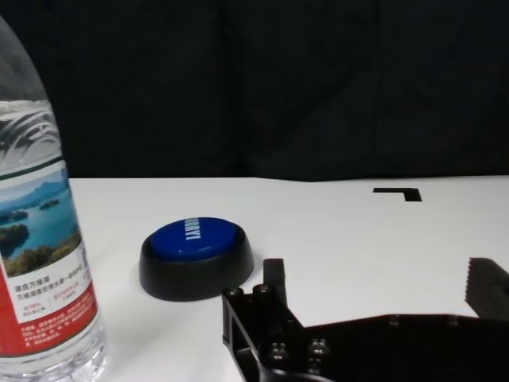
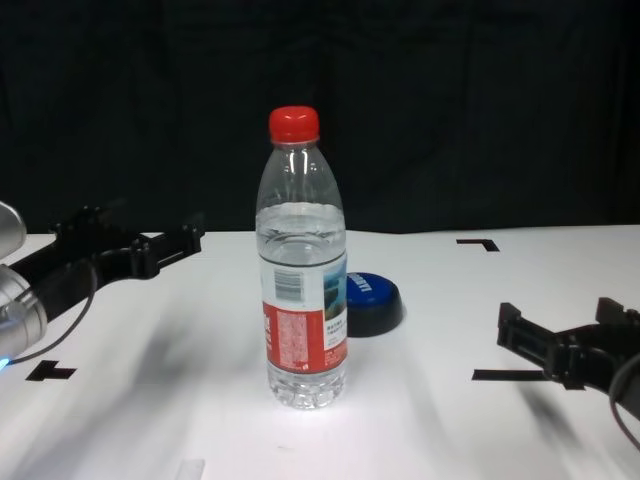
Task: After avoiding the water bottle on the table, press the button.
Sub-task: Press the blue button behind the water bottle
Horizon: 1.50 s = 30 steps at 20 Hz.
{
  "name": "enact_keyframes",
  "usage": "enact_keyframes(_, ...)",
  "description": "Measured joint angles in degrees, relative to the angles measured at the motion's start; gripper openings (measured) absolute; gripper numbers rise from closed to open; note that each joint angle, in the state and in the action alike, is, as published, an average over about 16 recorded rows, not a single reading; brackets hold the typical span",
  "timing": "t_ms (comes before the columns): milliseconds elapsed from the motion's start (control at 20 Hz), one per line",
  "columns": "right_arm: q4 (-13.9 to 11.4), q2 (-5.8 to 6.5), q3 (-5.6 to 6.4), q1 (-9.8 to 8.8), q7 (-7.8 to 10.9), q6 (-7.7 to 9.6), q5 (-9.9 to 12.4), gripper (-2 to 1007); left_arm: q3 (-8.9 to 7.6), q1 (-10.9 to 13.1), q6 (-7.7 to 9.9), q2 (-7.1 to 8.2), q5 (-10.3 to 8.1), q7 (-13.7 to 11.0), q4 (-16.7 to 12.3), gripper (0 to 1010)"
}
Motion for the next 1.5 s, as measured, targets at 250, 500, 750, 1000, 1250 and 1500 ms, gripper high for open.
enact_keyframes(250, 0.0, 0.0, 0.0, 0.0, 0.0, 0.0, 0.0, 1002, 0.59, -2.2, -0.35, -0.28, 0.3, -0.3, 2.6, 1003)
enact_keyframes(500, 0.0, 0.0, 0.0, 0.0, 0.0, 0.0, 0.0, 1003, 1.33, -4.6, -0.89, -0.67, 0.53, -0.7, 5.5, 1003)
enact_keyframes(750, 0.0, 0.0, 0.0, 0.0, 0.0, 0.0, 0.0, 1002, 2.08, -7.0, -1.64, -1.12, 0.69, -1.1, 8.7, 1003)
enact_keyframes(1000, 0.0, 0.0, 0.0, 0.0, 0.0, 0.0, 0.0, 1003, 2.76, -9.3, -2.63, -1.57, 0.84, -1.6, 12.0, 1003)
enact_keyframes(1250, 0.0, 0.0, 0.0, 0.0, 0.0, 0.0, 0.0, 1003, 3.41, -11.5, -3.81, -2.11, 0.98, -2.0, 15.4, 1003)
enact_keyframes(1500, 0.0, 0.0, 0.0, 0.0, 0.0, 0.0, 0.0, 1003, 4.01, -13.6, -5.06, -2.76, 1.1, -2.4, 18.6, 1003)
